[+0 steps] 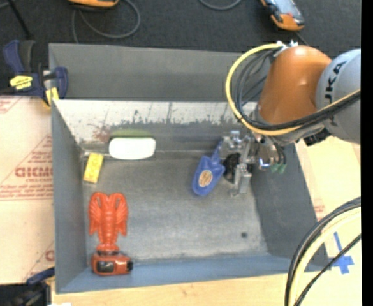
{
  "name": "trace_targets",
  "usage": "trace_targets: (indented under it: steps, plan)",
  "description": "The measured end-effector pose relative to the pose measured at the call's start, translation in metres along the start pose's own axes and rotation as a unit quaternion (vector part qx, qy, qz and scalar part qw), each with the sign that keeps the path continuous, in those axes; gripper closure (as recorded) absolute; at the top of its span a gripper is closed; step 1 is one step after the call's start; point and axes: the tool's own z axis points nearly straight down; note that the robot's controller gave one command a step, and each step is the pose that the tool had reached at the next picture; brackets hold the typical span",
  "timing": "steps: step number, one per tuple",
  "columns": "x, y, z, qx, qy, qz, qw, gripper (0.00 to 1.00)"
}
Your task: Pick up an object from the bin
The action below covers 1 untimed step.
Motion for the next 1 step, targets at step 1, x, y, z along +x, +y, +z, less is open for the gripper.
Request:
trace_targets:
  steps: [1]
  plan:
    - [-0.0012,0.0001,-0.005,0.0,-0.0038,-0.001,1.0,0.0]
